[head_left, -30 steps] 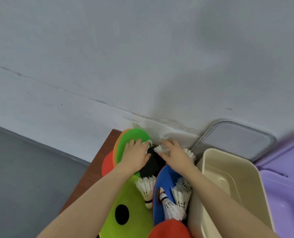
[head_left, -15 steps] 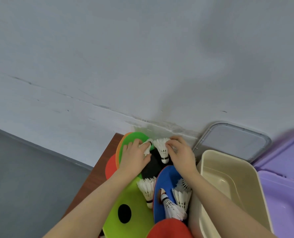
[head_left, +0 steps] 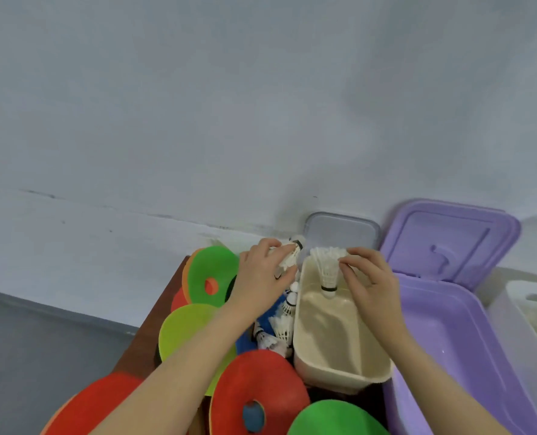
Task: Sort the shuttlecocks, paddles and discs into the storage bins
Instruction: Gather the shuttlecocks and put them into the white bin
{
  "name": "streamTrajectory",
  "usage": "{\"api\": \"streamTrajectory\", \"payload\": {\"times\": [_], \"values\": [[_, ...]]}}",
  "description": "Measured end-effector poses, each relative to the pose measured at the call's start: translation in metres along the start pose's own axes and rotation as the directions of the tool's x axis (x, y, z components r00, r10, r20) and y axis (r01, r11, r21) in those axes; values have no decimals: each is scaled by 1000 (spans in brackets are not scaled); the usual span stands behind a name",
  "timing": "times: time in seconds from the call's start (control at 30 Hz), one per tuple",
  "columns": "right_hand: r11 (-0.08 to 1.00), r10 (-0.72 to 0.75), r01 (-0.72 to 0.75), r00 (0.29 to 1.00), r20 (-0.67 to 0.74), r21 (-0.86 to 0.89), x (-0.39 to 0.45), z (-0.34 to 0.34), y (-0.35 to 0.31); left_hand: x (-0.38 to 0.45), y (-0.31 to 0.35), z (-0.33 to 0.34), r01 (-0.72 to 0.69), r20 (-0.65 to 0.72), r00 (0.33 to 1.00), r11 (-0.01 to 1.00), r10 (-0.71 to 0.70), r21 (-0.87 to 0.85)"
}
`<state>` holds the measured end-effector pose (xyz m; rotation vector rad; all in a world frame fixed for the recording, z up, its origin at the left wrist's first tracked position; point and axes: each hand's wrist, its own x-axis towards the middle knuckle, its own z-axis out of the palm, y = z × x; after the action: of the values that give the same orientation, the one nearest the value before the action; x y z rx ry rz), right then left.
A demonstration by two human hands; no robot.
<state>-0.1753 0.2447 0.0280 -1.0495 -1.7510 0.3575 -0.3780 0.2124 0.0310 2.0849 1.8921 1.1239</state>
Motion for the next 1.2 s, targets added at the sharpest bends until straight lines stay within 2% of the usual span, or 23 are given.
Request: {"api": "streamTrajectory", "payload": {"times": [0.17, 0.37, 0.43, 0.57, 0.67, 0.8, 0.87, 1.0, 1.1, 1.2], "values": [[995, 98, -95, 991, -95, 29, -27, -88, 25, -7, 82, 33, -84, 31, 996, 996, 84, -21], [992, 115, -121, 977, -179, -22, -55, -204, 58, -18, 193, 82, -186, 102, 976, 980, 194, -76], [990, 122, -136, 969, -214, -47, -65, -243, 73, -22, 230, 106, -193, 132, 969, 972, 210, -131], [971, 213, -234, 936, -279, -44, -76, -299, 101, -31, 285, 148, -114, 217, 961, 961, 171, -253], [949, 261, -302, 913, -314, -90, -80, -332, 122, -32, 319, 176, -154, 239, 947, 956, 216, -251], [919, 258, -343, 896, -362, -193, -79, -363, 148, -17, 346, 207, -171, 233, 949, 968, 211, -182], [902, 269, -359, 902, -338, -240, -78, -372, 165, -7, 355, 223, -146, 309, 933, 979, 184, -142], [835, 380, -440, 896, -232, -332, -81, -373, 202, 7, 361, 260, -103, 509, 854, 994, 104, -31], [823, 376, -445, 893, -248, -354, -79, -368, 219, 12, 356, 281, -66, 467, 881, 997, 78, -43], [821, 358, -425, 903, -237, -381, -73, -362, 227, 15, 349, 293, -170, 496, 861, 983, 117, 65]]}}
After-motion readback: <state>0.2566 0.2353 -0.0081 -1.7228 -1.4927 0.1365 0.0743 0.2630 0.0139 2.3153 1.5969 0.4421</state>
